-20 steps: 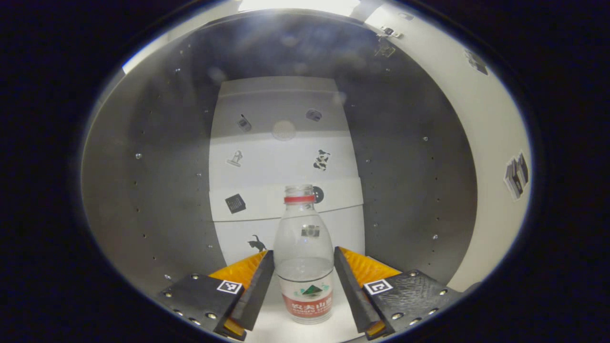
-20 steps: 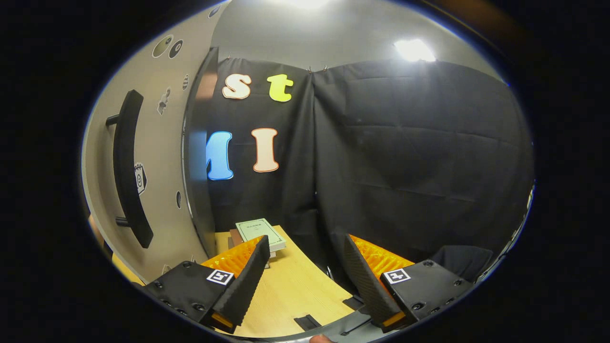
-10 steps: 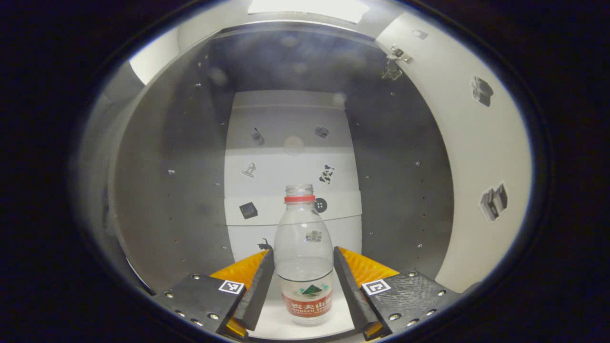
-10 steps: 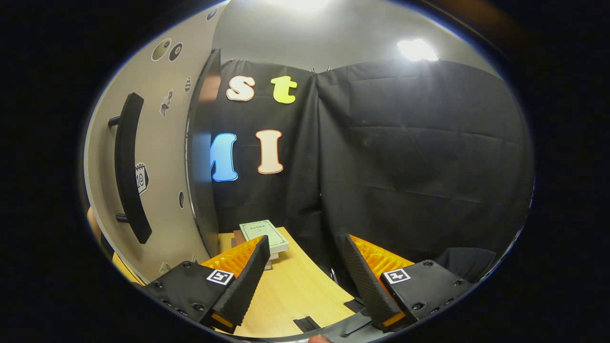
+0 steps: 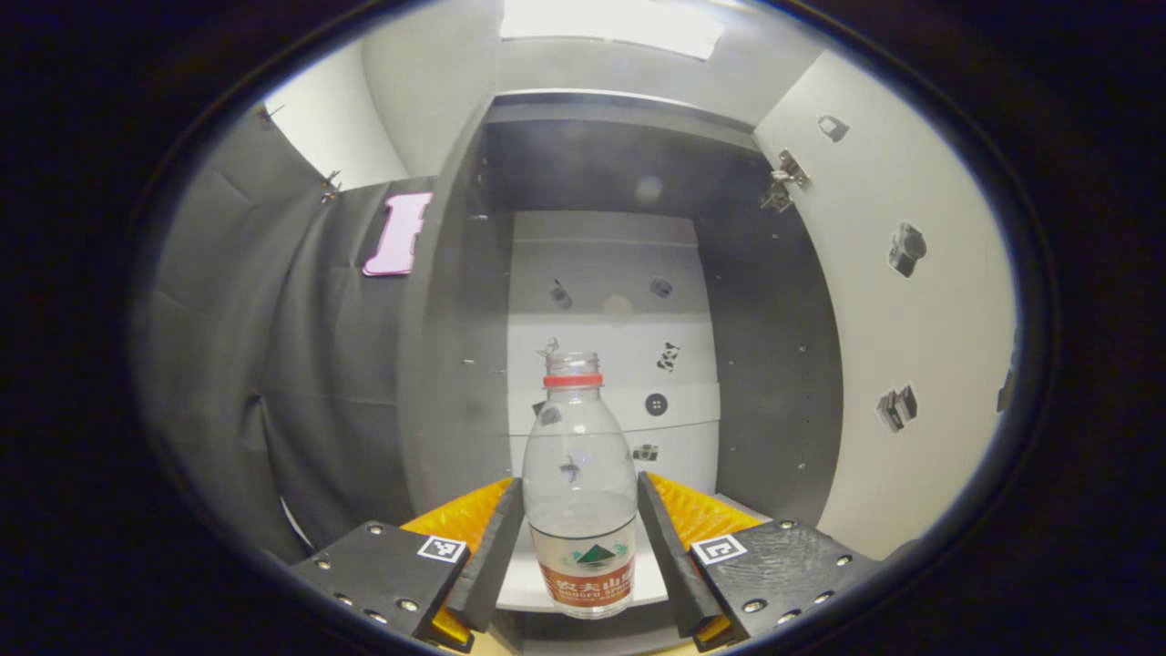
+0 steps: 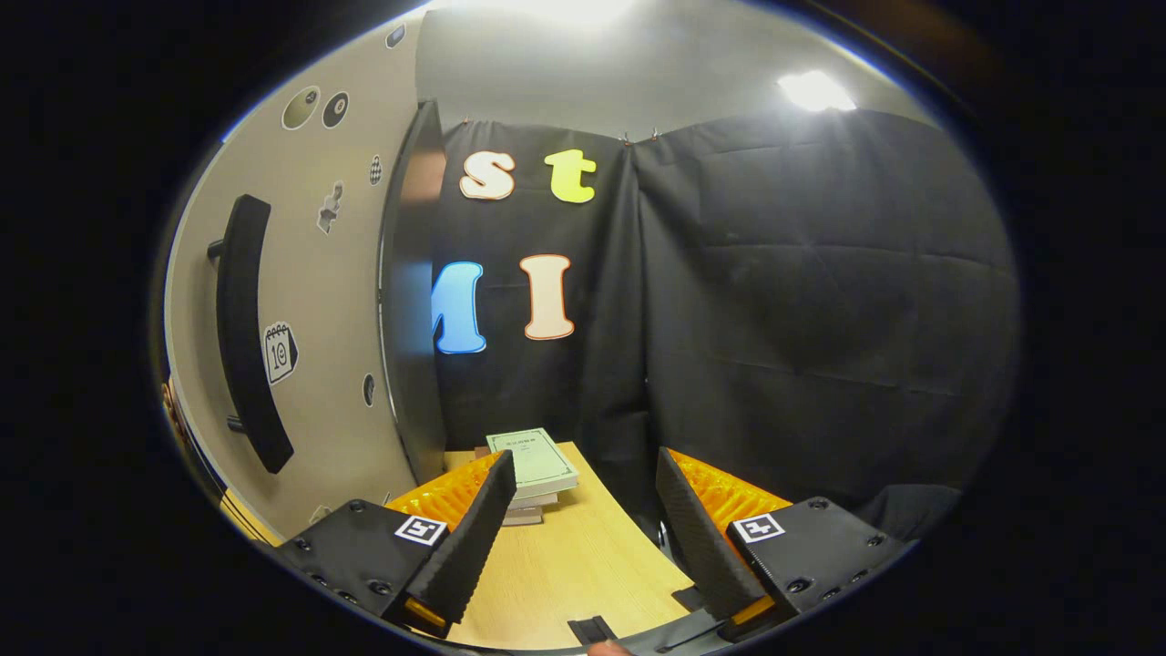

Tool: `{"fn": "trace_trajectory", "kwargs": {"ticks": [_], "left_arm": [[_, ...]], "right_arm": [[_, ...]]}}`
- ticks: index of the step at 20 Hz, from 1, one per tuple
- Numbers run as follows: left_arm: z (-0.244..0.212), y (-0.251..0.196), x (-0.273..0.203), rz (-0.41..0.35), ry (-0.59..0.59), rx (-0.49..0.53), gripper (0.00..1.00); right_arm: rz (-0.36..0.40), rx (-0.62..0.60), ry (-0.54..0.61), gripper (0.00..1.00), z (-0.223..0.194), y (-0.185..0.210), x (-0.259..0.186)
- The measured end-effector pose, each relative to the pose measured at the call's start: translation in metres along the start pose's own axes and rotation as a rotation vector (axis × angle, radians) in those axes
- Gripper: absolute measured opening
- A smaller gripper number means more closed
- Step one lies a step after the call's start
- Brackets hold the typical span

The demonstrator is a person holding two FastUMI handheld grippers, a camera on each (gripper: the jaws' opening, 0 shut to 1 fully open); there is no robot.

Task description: Open the cabinet door with the right hand, grasp the bottle in the cabinet with the left hand and place it on the coaster, then close the cabinet door with the right hand.

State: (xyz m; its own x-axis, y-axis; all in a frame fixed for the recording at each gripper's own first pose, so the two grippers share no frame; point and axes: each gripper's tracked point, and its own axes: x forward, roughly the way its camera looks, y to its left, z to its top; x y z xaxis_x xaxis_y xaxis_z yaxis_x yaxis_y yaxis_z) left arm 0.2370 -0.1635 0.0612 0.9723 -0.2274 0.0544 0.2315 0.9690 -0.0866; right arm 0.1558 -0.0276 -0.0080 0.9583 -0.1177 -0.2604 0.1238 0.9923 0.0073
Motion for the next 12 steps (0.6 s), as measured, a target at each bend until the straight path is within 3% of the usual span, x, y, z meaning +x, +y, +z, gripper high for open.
{"fn": "trace_trajectory", "kwargs": {"ticks": [2,9,10,12], "left_arm": [[0.001,0.010,-0.017,0.019,0.006,0.004,0.72],[-0.002,0.048,-0.080,0.118,-0.012,0.029,0.72],[-0.005,0.052,-0.090,0.131,-0.011,0.027,0.72],[-0.012,0.059,-0.109,0.155,-0.007,0.025,0.74]], "right_arm": [[0.032,-0.006,-0.001,0.98,-0.001,0.003,0.006],[0.120,-0.016,0.017,0.98,-0.010,0.013,0.025],[0.127,-0.021,0.014,0.93,-0.010,0.014,0.027],[0.134,-0.038,0.006,0.98,-0.008,0.013,0.031]]}}
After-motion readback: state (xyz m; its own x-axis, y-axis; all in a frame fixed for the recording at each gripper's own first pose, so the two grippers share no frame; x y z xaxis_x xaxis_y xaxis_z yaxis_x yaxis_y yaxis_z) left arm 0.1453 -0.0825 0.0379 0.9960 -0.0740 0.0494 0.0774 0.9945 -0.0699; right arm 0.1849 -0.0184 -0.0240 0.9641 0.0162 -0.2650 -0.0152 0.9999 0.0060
